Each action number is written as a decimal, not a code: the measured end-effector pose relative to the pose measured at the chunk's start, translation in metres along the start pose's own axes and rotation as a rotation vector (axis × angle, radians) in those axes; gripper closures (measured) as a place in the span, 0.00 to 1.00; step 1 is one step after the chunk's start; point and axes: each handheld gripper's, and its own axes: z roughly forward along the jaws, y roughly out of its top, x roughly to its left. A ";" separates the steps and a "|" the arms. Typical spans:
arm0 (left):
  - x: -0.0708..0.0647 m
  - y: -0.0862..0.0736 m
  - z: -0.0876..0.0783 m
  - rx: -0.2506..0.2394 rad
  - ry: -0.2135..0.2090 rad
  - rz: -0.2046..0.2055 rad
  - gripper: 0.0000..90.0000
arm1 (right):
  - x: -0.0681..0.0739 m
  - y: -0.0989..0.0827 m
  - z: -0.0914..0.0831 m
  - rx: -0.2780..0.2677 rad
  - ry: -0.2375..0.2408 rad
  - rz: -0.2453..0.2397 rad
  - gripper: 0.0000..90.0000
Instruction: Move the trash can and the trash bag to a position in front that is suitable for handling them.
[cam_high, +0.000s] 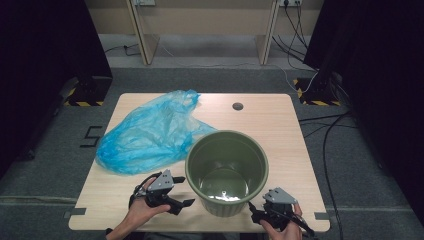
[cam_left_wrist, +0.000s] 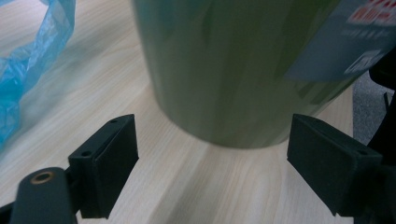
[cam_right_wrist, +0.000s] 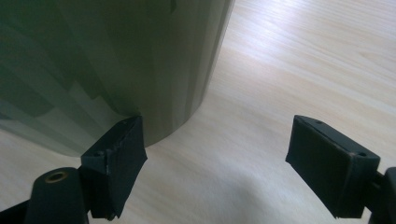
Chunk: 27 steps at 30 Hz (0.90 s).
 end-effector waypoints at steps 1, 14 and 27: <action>0.001 0.004 0.002 -0.005 0.007 0.012 0.18 | 0.001 0.002 0.003 0.006 0.011 -0.002 0.21; 0.009 0.022 0.019 -0.010 0.037 0.033 0.17 | -0.016 0.022 0.029 -0.009 0.011 -0.023 0.23; 0.031 0.034 0.037 -0.027 0.090 0.000 0.18 | -0.027 0.045 0.045 -0.031 0.004 -0.007 0.23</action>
